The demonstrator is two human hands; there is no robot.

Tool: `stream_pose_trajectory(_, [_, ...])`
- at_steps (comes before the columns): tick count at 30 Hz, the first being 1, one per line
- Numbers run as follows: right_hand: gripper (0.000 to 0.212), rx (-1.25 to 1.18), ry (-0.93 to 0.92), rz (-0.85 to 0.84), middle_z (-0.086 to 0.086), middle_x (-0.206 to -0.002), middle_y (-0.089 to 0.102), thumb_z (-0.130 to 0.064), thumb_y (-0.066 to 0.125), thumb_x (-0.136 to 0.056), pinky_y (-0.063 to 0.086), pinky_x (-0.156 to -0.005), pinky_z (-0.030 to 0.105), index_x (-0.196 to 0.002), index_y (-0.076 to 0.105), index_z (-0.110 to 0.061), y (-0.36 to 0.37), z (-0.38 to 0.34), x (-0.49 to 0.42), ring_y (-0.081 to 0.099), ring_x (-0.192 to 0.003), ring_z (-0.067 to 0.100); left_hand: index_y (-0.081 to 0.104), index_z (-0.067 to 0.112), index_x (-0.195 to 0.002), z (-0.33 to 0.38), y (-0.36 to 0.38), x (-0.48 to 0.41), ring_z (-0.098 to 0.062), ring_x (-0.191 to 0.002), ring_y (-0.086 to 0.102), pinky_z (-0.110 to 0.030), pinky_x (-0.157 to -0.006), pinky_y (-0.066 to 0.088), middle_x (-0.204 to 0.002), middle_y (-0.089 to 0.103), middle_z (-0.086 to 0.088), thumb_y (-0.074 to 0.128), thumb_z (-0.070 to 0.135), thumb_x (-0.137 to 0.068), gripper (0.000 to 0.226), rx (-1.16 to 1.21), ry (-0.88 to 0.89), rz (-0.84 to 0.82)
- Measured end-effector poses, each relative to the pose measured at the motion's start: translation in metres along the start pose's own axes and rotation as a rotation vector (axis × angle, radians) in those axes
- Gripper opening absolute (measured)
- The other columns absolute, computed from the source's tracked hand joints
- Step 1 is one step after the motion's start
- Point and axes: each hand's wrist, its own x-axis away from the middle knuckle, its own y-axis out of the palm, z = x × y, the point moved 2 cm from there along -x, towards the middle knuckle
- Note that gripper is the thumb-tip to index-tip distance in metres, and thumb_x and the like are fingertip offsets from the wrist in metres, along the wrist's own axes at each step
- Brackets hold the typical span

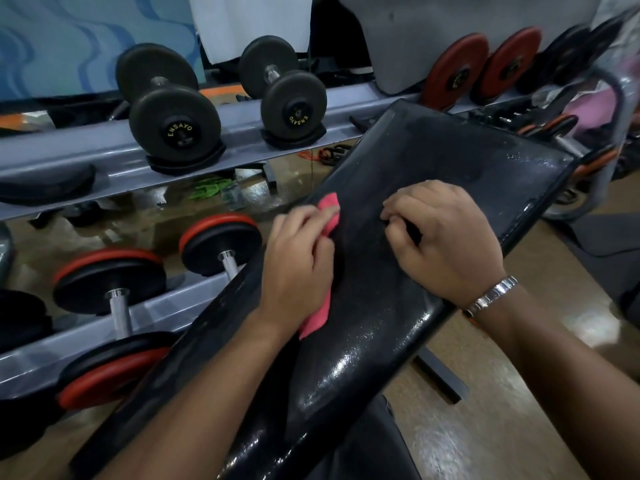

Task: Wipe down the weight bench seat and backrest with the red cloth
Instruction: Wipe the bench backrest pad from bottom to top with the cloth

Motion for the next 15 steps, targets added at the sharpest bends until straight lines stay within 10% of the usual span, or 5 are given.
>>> stream_pose_trajectory(6, [0.019,-0.328,0.108,0.056,-0.005,-0.091,0.075,-0.015,0.058,-0.090,0.053,-0.089,0.032,-0.091,0.077,-0.016,-0.025,0.008,-0.017,0.069,-0.091,0.015,0.066,0.017,-0.132,-0.018,-0.006,-0.021,-0.025,-0.109,0.050,-0.038,-0.100,0.043,-0.115,0.054,-0.003,0.041,0.025,-0.098,0.043,-0.148,-0.224,-0.047])
stream_pose_trajectory(10, [0.023,-0.039,0.028,0.055,0.003,-0.090,0.073,-0.018,0.054,-0.089,0.050,-0.086,0.047,-0.092,0.076,-0.014,-0.047,0.041,-0.036,0.062,-0.090,0.029,0.064,0.010,-0.133,0.015,0.013,-0.044,-0.033,-0.121,0.044,-0.038,-0.109,0.032,-0.127,0.044,-0.011,0.037,0.025,-0.101,0.044,0.018,-0.563,-0.001])
stream_pose_trajectory(15, [0.025,0.091,0.021,0.087,0.006,-0.097,0.072,-0.017,0.051,-0.092,0.049,-0.082,0.049,-0.097,0.075,-0.011,-0.039,0.069,-0.031,0.062,-0.093,0.034,0.046,0.019,-0.149,0.018,-0.004,-0.003,-0.016,-0.131,0.043,-0.027,-0.116,0.028,-0.133,0.044,0.002,0.044,0.024,-0.097,0.052,0.109,-0.149,-0.126])
